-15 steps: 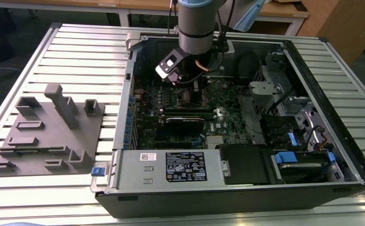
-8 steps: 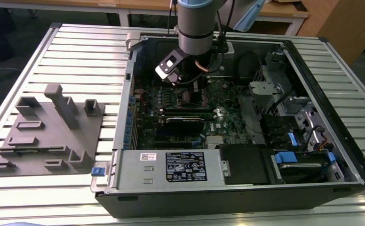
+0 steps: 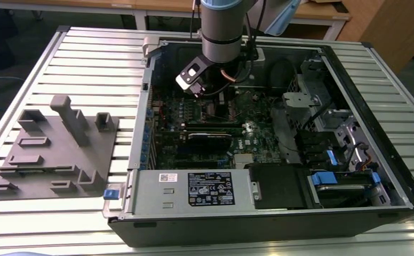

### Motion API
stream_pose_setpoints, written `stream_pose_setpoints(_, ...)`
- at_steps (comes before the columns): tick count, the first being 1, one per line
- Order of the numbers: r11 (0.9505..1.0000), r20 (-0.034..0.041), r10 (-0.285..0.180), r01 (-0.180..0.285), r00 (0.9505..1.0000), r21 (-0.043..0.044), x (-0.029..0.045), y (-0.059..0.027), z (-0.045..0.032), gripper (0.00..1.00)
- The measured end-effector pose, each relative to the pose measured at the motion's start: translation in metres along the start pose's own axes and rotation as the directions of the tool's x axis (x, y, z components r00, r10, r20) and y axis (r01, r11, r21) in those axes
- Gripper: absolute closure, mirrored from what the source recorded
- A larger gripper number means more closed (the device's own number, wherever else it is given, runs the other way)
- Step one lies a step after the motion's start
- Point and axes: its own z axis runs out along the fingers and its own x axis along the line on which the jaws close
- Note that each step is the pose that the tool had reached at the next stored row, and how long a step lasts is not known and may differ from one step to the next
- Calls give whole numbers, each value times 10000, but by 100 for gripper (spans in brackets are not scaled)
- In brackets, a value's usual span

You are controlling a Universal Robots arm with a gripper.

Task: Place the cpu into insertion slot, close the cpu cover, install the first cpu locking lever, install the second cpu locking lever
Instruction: 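Place the cpu into insertion slot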

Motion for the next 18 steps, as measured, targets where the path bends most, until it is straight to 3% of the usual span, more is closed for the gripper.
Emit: stream_pose_setpoints(18, 10000, 0, 0, 0, 10000, 0, 0, -2, 21, 46)
